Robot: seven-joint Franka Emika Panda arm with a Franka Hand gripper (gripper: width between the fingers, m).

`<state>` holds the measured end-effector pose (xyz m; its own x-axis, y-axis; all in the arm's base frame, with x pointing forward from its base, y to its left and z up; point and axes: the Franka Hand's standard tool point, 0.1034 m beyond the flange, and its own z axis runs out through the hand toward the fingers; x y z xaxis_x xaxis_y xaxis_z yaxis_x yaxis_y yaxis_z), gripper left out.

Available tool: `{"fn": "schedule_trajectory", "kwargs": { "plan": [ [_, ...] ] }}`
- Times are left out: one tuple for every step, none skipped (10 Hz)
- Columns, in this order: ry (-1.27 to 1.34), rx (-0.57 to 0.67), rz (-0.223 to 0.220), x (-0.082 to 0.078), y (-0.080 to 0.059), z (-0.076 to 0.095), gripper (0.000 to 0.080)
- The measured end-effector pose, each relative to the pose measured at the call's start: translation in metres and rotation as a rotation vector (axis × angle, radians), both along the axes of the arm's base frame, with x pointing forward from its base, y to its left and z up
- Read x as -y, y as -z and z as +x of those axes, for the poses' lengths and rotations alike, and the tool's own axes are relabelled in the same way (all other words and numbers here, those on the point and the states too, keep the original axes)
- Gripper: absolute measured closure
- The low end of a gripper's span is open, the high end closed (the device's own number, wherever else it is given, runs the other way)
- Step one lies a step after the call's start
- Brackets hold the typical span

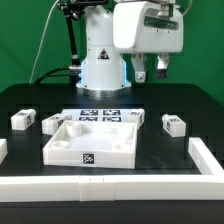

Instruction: Assemble one leg

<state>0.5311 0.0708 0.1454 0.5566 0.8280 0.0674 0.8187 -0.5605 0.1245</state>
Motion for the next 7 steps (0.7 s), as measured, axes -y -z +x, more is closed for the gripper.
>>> {"fn": "schedule_trajectory", "kwargs": {
  "plan": [
    [0.000, 0.000, 0.000, 0.0000, -0.0001, -0.0001, 0.0150],
    [0.000, 0.000, 0.000, 0.0000, -0.0001, -0.0001, 0.0150],
    [0.000, 0.000, 0.000, 0.0000, -0.0001, -0.0001, 0.0150],
    [0.001, 0.000, 0.001, 0.0000, 0.0003, -0.0002, 0.0150],
    [0.001, -0.001, 0.001, 0.0001, 0.0005, -0.0003, 0.0150],
    [0.000, -0.001, 0.000, 0.0001, 0.0004, -0.0003, 0.0150],
    [-0.042, 0.001, -0.006, 0.0011, -0.0017, -0.0013, 0.0150]
  ]
}}
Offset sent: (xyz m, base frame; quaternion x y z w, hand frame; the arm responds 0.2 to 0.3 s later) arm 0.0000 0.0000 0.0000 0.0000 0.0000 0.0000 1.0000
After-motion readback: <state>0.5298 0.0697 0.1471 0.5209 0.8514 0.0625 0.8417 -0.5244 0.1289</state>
